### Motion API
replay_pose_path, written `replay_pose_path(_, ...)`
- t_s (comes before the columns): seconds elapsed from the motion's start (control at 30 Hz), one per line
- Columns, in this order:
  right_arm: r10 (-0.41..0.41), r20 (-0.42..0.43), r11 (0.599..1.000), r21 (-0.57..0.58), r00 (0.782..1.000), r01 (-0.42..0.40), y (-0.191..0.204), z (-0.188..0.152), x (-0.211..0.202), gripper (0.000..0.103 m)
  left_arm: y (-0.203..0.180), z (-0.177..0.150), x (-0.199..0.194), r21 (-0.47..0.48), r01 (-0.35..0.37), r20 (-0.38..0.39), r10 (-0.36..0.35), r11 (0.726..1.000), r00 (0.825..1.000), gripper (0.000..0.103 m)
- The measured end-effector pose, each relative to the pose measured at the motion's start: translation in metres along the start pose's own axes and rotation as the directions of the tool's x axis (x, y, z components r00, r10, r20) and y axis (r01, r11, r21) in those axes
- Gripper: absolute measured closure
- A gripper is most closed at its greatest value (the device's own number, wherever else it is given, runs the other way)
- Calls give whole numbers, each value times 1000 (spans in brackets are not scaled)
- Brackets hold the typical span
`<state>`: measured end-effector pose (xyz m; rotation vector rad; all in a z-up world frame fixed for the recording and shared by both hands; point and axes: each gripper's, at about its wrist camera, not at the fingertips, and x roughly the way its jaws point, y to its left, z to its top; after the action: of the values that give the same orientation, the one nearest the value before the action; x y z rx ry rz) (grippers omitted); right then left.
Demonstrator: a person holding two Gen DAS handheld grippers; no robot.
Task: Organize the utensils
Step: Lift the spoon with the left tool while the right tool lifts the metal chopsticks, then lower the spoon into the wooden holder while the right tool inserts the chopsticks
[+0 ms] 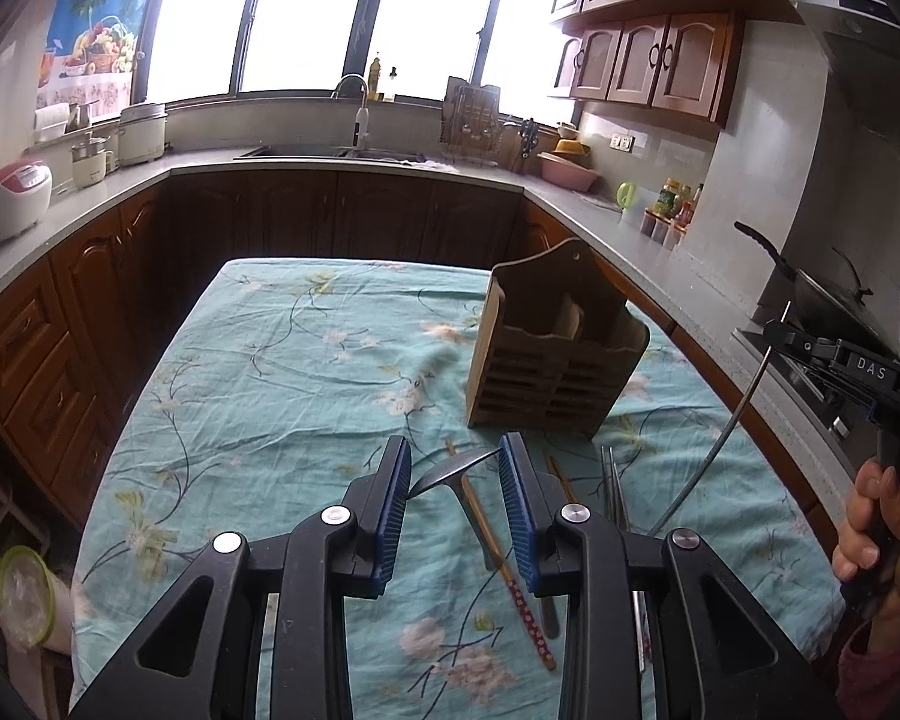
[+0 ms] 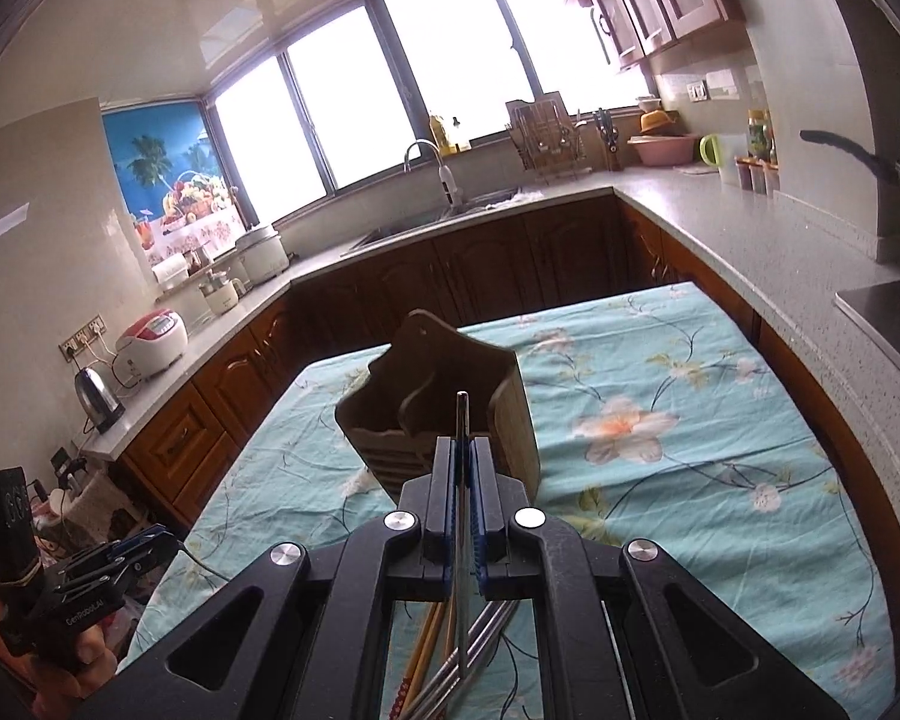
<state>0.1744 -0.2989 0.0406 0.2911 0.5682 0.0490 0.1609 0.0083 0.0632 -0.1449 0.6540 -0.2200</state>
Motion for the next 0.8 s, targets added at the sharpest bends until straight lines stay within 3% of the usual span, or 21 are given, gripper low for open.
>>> replay_pose_path(0.33,13,63,1000,0,998,-13,3,23,-4,99,4,28,1,-20,31,45,-30,999,999,74)
replay_pose_path(0.6,-3,173,1000,-2,985,3,9,64,-2,99,-2,78,7,8,37,147,-38,999,988,74)
replay_pose_path(0.8,-9,229,999,36,973,1,4,92,14,99,-3,116,36,-14,52,197,-48,999,979,74)
